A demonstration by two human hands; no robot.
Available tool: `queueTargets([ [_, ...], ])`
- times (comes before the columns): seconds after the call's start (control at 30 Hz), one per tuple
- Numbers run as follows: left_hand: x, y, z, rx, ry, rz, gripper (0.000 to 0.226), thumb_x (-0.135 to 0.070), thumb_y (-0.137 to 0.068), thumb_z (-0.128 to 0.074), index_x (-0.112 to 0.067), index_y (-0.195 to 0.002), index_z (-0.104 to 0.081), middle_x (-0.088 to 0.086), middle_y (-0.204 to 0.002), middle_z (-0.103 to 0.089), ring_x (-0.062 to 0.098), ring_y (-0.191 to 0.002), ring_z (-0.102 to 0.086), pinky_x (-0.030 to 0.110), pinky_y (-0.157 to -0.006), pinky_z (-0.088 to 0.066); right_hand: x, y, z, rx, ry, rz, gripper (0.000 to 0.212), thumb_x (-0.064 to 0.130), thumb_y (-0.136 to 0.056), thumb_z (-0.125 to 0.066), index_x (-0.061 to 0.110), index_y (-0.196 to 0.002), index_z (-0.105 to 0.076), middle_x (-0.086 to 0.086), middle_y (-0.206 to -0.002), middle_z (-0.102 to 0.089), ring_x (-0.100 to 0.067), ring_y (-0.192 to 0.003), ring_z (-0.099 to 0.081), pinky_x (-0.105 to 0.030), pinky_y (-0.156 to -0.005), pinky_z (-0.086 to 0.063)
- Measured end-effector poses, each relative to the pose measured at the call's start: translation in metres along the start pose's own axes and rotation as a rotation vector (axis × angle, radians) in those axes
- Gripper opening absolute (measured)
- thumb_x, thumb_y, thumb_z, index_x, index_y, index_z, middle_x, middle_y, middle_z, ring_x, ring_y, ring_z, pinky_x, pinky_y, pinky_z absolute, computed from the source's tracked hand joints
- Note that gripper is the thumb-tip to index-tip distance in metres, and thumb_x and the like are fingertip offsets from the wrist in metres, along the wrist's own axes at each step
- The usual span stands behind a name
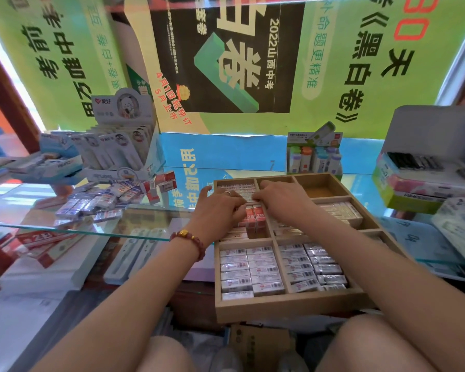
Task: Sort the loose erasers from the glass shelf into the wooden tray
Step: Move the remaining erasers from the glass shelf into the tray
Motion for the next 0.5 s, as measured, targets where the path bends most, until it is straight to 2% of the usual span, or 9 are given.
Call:
queueTargets([
  [0.1, 0.002, -0.001, 0.0, -0.004, 0.047, 0.013, 0.036, -0.033, -0.098, -0.034, -0.026, -0.119, -0.062, -0.012, -0.129, -0.057, 0.01, -0.12, -0.047, 0.041, -0.112, -0.011, -0.007, 0.002, 0.009, -0.075, -0.1, -0.066, 0.023, 0.017, -0.093, -0.054, 0.026, -0.108, -0.068, 0.004, -0.107, -0.054, -0.018, -0.087, -0.06, -0.031, -0.066, -0.049],
  [0.2, 0.004, -0.001, -0.001, -0.022, 0.086, 0.012, 0.034, -0.031, -0.097, -0.035, -0.025, -0.115, -0.063, -0.01, -0.125, -0.06, 0.01, -0.117, -0.048, 0.041, -0.112, -0.012, -0.005, 0.001, 0.0, 0.016, -0.187, -0.111, 0.025, 0.012, -0.092, -0.055, 0.026, -0.109, -0.067, 0.003, -0.116, -0.047, -0.018, -0.084, -0.056, -0.03, -0.062, -0.046],
  [0.27, 0.008, -0.001, 0.0, -0.065, 0.12, 0.027, 0.031, -0.031, -0.097, -0.038, -0.024, -0.113, -0.063, -0.01, -0.126, -0.059, 0.011, -0.118, -0.047, 0.041, -0.113, -0.013, 0.0, 0.0, -0.005, 0.053, -0.159, -0.118, 0.026, 0.012, -0.091, -0.056, 0.024, -0.113, -0.066, 0.001, -0.12, -0.044, -0.017, -0.084, -0.054, -0.029, -0.059, -0.044],
  [0.4, 0.011, -0.001, -0.007, -0.019, 0.14, 0.05, 0.031, -0.033, -0.097, -0.038, -0.026, -0.118, -0.059, -0.01, -0.14, -0.047, 0.012, -0.13, -0.035, 0.047, -0.112, -0.015, 0.002, -0.001, -0.005, 0.026, -0.123, -0.14, 0.023, 0.012, -0.091, -0.058, 0.021, -0.11, -0.067, -0.001, -0.119, -0.043, -0.018, -0.084, -0.057, -0.03, -0.058, -0.046],
  [0.5, 0.009, -0.001, -0.014, 0.07, 0.161, 0.06, 0.033, -0.032, -0.097, -0.036, -0.029, -0.123, -0.056, -0.008, -0.149, -0.034, 0.014, -0.138, -0.024, 0.051, -0.113, -0.009, 0.002, -0.002, -0.007, 0.041, -0.126, -0.142, 0.022, 0.012, -0.092, -0.055, 0.019, -0.108, -0.067, -0.002, -0.117, -0.042, -0.019, -0.083, -0.055, -0.031, -0.058, -0.045],
])
Point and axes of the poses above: each hand's wrist, its own y-axis away from the middle knuckle, its own z-axis out of the back of the hand, x = y × z, the point moved 10 cm from there along -y, towards the middle knuckle
